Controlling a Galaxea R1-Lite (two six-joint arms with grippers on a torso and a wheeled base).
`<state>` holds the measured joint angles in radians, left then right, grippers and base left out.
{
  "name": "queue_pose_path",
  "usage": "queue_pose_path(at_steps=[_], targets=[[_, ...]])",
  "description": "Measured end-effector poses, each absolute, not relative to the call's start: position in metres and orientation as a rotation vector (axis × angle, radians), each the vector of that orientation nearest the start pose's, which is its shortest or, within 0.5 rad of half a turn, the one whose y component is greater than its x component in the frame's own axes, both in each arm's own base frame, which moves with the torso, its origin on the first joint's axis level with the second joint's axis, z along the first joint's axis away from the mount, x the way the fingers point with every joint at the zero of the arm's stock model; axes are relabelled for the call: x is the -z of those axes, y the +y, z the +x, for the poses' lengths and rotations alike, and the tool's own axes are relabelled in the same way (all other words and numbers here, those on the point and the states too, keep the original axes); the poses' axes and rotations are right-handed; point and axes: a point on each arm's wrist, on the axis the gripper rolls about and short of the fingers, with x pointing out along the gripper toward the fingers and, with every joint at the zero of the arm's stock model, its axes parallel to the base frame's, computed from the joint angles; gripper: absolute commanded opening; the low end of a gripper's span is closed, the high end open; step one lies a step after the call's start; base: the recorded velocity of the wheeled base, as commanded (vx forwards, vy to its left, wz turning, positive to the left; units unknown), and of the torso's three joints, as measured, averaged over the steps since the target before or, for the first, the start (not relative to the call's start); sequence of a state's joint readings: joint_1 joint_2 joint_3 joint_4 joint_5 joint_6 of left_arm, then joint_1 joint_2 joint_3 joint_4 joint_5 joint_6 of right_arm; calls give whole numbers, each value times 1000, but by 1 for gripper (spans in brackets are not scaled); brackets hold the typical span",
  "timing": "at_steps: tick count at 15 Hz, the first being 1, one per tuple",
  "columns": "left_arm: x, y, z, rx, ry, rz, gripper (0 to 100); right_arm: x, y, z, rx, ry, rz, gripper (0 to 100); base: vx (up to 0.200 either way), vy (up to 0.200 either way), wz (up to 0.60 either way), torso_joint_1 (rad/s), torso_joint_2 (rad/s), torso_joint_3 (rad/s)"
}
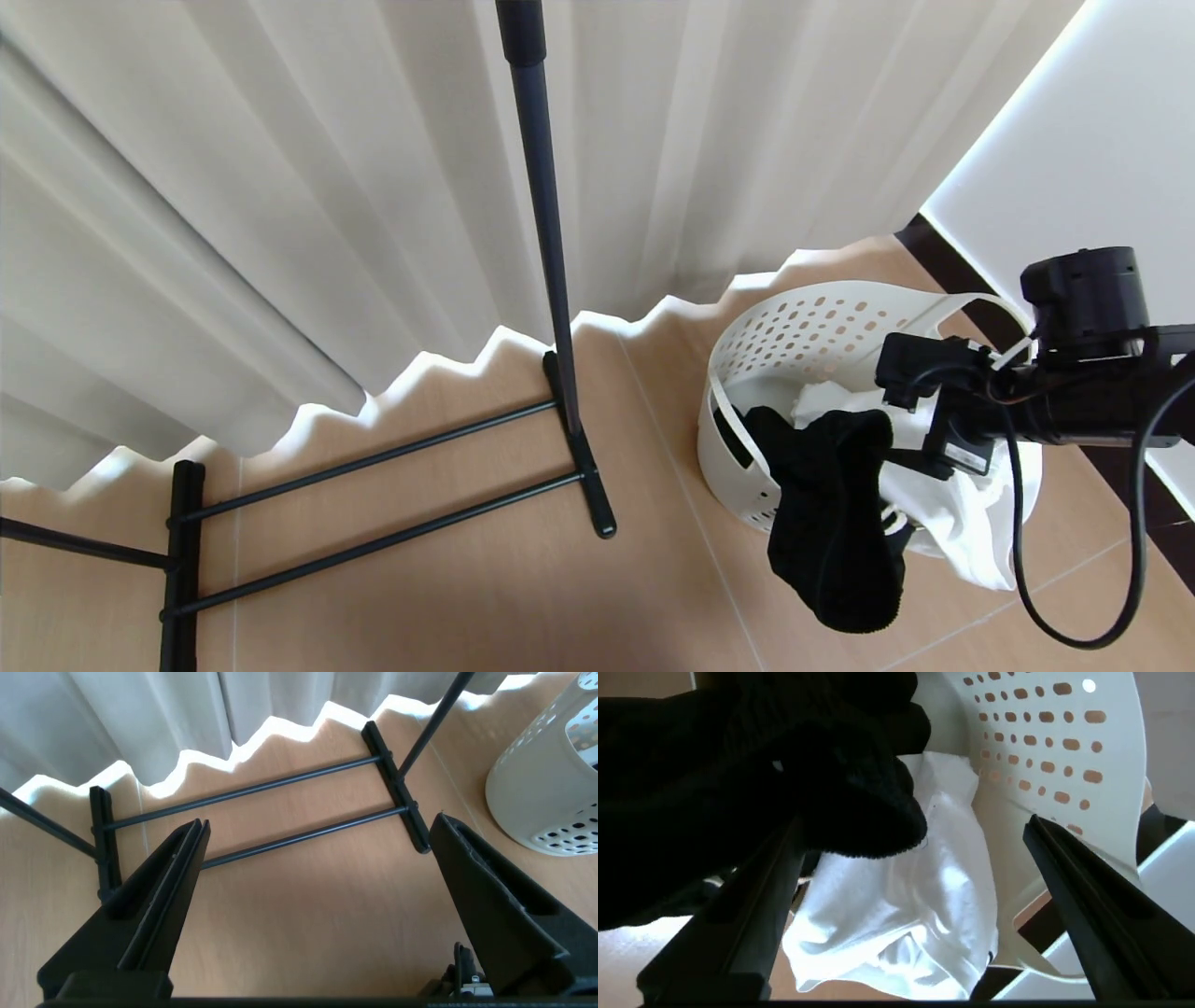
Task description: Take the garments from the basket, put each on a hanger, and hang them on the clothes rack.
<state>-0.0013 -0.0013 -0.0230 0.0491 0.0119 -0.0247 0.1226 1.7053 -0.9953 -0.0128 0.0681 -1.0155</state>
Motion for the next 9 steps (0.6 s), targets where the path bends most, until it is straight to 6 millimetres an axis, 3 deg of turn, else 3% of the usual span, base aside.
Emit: queue_pose_path(at_steps=[3,9], targets=[[-77,0,-25,-11,25,-24,100,-170,44,320,-533,547,-995,100,0,0,0,0,0,0],[-77,0,-25,-11,24,-25,100,-154,55,344,-568,563,-1000,100,0,0,0,0,0,0]])
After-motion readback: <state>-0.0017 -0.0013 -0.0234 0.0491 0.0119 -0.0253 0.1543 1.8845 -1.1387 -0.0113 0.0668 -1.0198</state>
